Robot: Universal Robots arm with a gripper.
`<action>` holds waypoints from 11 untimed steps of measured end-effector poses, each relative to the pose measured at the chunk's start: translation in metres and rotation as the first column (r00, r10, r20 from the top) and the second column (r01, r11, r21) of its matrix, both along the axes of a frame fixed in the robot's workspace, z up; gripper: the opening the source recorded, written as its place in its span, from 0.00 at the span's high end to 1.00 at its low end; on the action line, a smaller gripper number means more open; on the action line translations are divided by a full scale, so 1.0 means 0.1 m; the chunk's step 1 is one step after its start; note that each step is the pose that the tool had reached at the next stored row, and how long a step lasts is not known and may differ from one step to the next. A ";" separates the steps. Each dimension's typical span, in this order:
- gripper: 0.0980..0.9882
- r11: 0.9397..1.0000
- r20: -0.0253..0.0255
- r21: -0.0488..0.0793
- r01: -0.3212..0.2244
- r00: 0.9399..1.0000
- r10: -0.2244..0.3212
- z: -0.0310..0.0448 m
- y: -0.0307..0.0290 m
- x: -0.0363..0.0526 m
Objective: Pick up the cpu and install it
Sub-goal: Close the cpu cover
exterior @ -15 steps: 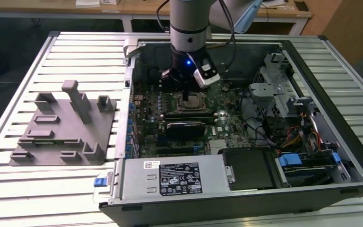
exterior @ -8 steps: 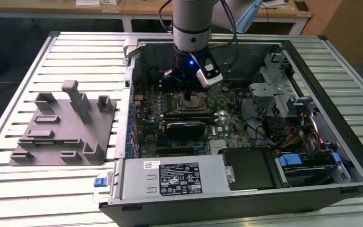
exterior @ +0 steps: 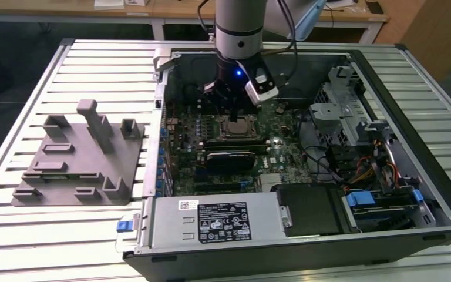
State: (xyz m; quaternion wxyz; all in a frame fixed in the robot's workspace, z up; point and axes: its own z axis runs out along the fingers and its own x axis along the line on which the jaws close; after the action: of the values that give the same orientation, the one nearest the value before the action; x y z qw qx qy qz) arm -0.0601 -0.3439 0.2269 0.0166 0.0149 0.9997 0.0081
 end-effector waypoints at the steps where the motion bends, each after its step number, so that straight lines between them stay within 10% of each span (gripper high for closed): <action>1: 0.99 1.000 0.000 0.000 0.000 1.000 0.000 0.022 0.000 0.000; 11: 0.99 1.000 0.000 0.003 0.000 1.000 0.000 0.108 0.000 0.034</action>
State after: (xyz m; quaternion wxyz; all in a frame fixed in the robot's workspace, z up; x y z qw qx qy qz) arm -0.0567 -0.3439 0.2377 0.0165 0.0149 0.9997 0.0098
